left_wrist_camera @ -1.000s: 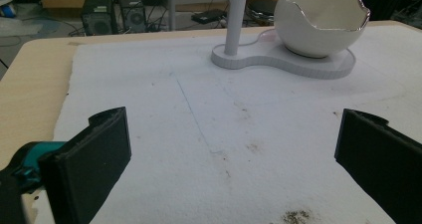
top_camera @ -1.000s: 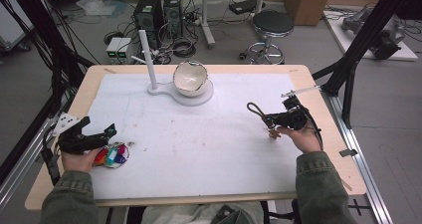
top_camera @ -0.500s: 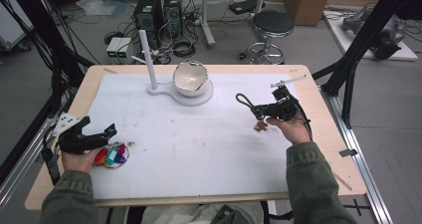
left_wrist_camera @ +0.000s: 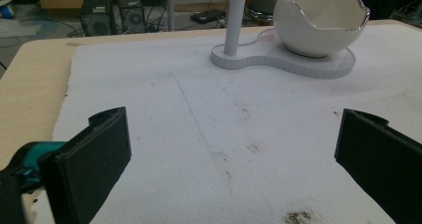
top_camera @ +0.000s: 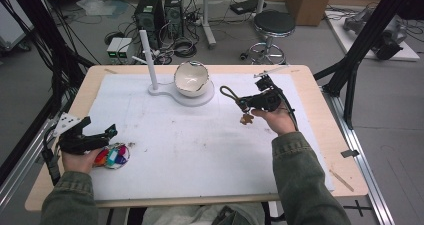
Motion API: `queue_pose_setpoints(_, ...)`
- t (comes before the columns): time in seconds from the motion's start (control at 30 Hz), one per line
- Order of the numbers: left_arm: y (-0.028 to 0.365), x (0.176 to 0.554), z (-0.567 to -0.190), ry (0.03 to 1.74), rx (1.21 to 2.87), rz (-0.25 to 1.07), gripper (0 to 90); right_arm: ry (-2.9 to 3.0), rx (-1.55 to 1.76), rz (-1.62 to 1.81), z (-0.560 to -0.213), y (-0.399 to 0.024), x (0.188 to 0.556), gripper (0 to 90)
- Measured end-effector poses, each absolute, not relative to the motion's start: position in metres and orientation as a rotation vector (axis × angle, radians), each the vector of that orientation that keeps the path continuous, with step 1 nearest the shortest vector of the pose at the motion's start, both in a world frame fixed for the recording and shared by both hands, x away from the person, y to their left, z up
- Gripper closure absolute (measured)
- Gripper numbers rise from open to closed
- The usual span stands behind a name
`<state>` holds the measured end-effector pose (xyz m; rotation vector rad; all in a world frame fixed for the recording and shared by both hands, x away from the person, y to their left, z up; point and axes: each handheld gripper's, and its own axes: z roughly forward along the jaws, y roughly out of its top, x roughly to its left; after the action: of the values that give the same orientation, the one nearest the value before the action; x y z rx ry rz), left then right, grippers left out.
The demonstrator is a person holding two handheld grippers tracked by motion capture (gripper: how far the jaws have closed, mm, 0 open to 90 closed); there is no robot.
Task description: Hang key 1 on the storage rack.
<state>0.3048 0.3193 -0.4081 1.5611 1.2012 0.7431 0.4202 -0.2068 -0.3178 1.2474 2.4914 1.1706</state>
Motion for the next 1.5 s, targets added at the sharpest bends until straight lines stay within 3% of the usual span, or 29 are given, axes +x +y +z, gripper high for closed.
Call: queue_pose_setpoints(1.5, 0.312, 0.31, -0.411, 1.165, 1.617, 0.712, 1.7, 2.58, 1.191, 1.229, -0.294, -0.078, 0.465, 77.6)
